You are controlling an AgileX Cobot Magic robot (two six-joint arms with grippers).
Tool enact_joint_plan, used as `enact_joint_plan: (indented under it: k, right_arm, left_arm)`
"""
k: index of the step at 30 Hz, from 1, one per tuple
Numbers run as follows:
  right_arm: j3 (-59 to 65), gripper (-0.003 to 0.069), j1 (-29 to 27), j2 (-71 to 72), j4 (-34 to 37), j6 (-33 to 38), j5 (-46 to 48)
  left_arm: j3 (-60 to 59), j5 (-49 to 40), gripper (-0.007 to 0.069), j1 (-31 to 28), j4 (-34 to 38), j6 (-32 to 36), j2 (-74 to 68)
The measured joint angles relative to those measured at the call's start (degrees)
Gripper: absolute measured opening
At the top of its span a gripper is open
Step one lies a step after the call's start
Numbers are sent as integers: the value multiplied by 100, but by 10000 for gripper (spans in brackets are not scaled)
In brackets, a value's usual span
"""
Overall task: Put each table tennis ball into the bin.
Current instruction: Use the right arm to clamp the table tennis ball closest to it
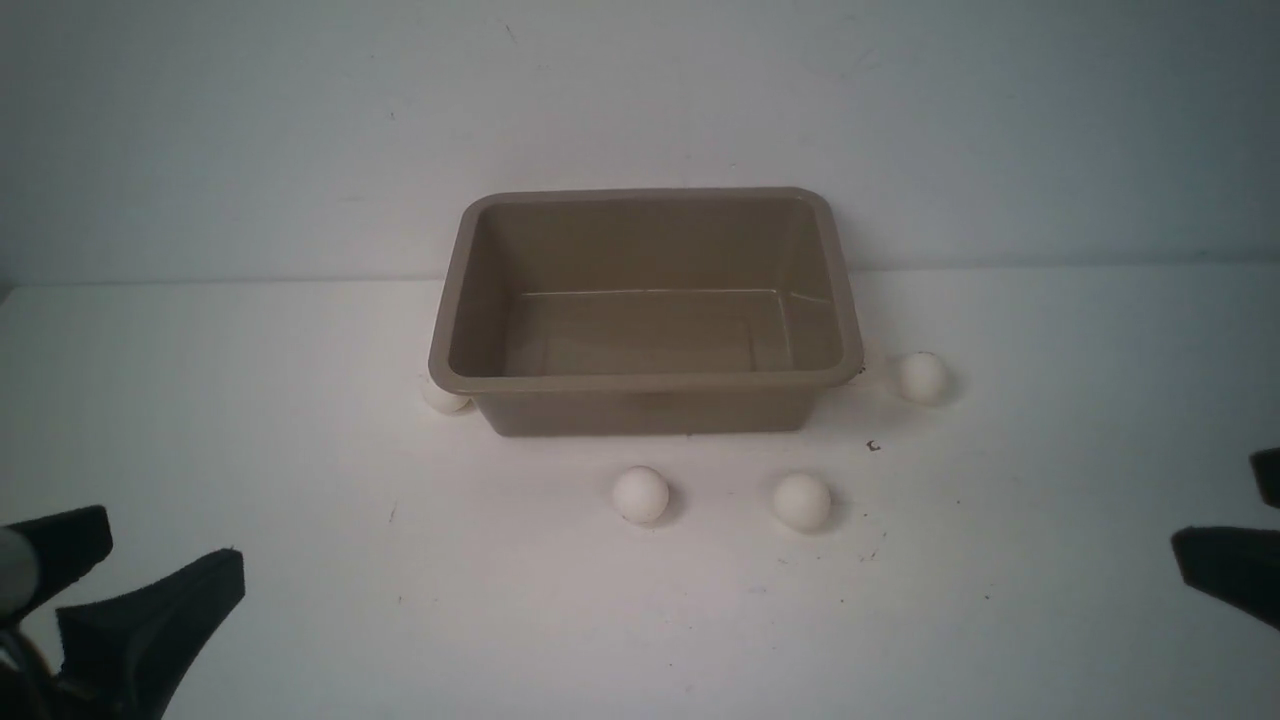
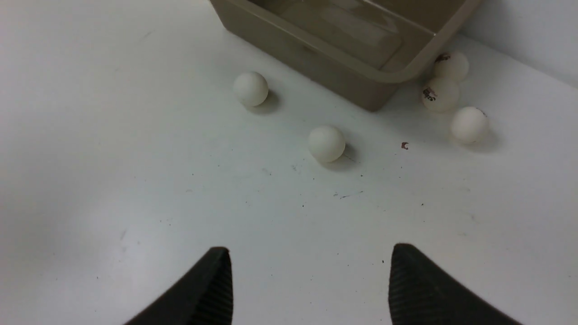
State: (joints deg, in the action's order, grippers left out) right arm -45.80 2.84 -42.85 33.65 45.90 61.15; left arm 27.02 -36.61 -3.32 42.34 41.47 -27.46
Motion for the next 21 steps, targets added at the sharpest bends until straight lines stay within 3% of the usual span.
enact_joint_plan:
  k: [7, 11, 14, 21]
  right_arm:
    - [-204, 430, 0, -877, 141, 374, 80]
    - [-255, 430, 0, -1175, 385, 518, -7]
    - [-289, 430, 0, -1574, 806, 778, -35]
    - [-289, 430, 626, -2519, 826, 899, -622]
  left_arm:
    - [442, -485, 545, 0, 15, 547, -1059]
    - [462, -503, 545, 0, 677, 901, -1449]
    - [465, -489, 545, 0, 1442, 1685, -1911]
    - [465, 360, 545, 0, 1707, 2588, -2629]
